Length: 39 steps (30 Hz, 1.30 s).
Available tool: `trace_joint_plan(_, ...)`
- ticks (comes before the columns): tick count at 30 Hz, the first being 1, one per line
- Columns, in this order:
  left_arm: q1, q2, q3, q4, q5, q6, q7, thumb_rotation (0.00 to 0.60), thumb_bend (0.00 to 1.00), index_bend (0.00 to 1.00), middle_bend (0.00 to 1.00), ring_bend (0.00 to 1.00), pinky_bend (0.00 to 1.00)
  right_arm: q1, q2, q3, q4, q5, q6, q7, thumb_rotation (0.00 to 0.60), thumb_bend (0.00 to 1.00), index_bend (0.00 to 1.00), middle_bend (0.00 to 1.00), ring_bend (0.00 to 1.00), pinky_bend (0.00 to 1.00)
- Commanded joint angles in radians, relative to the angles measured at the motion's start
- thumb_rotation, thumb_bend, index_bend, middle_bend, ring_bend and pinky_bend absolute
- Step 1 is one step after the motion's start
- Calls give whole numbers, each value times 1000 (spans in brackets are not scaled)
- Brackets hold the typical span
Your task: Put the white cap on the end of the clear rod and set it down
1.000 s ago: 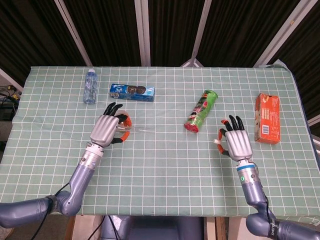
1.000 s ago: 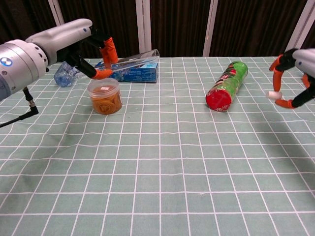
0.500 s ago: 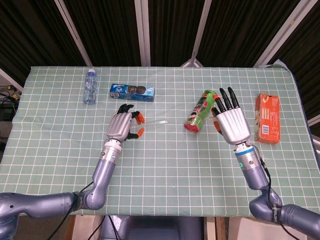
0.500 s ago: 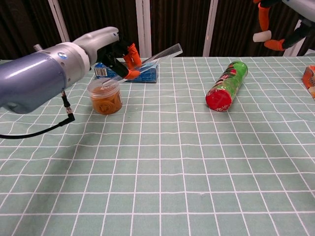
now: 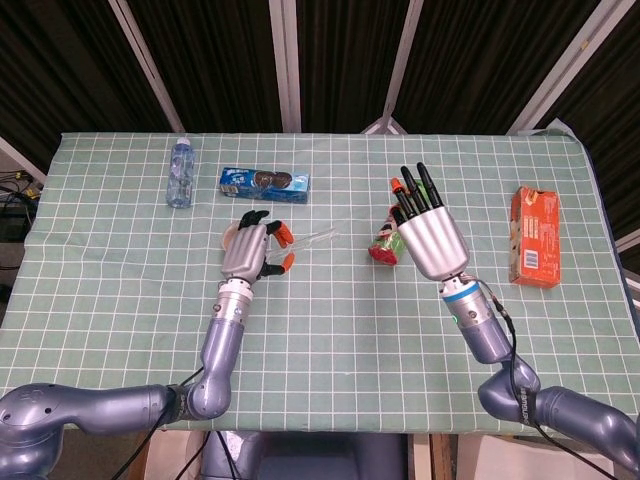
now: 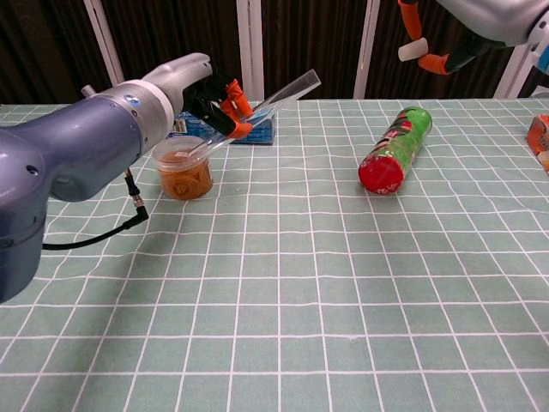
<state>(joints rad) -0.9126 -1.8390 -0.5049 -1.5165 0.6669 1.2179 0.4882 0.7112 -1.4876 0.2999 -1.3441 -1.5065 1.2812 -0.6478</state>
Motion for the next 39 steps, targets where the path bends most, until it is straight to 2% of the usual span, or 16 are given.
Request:
trace_joint_plan(1, 3, 7, -5, 4, -8, -2, -4, 600, 637, 586, 498, 120, 0, 14, -21, 8, 18, 14, -7, -18, 600, 358, 590, 228, 48, 0)
trace_joint_plan(22, -18, 5, -21, 40, -89, -26, -3, 600, 636, 586, 498, 120, 0, 98, -159, 3, 142, 3, 7, -40, 600, 359, 591, 228, 48, 0)
trace_joint_plan(39, -43, -6, -22, 21, -108, -17, 10, 600, 638, 586, 498, 121, 0, 126, -203, -2, 186, 13, 5, -16, 600, 358, 590, 228, 48, 0)
